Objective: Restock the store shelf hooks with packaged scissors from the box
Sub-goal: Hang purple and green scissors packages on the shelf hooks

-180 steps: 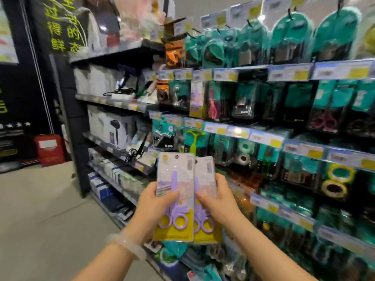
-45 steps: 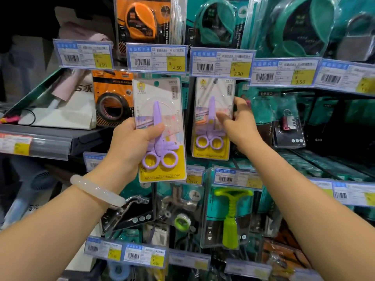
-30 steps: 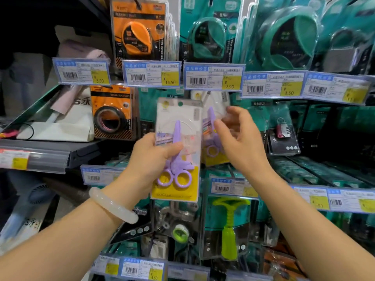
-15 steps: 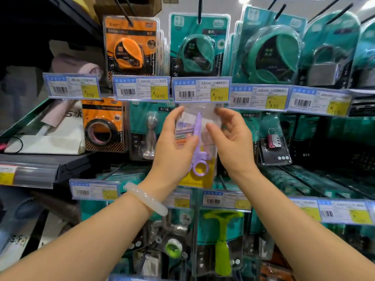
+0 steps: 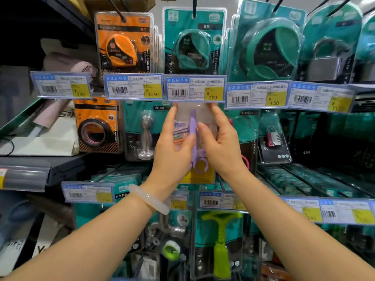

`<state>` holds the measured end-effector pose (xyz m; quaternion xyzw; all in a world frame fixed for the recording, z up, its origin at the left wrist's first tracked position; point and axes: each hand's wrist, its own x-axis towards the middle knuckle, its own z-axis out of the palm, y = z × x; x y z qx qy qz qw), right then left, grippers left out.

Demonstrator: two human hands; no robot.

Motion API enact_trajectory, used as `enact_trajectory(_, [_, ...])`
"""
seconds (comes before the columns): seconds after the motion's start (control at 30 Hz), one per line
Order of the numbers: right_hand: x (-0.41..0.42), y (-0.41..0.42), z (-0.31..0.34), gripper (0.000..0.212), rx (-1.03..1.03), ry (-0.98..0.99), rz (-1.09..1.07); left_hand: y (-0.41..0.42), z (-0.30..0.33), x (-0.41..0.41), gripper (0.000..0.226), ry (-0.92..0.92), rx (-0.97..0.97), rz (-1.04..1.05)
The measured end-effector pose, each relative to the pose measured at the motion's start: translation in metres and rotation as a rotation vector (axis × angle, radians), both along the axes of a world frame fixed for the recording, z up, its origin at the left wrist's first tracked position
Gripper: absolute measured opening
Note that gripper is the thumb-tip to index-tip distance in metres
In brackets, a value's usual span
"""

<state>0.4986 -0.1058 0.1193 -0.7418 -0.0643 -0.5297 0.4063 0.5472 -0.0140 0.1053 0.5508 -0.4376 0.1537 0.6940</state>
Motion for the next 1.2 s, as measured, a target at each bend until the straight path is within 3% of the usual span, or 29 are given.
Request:
enact_trajectory(0.73, [0.002, 0.006, 0.006, 0.052, -0.006, 0.054, -0.020, 0.005, 0.003, 0.010, 0.071, 0.083, -0.002, -0.041])
enact_trajectory(1.2, [0.000, -0.001, 0.004, 0.057, 0.117, 0.123, 0.052, 0.005, 0.014, 0.007, 0.072, 0.081, 0.220, 0.004])
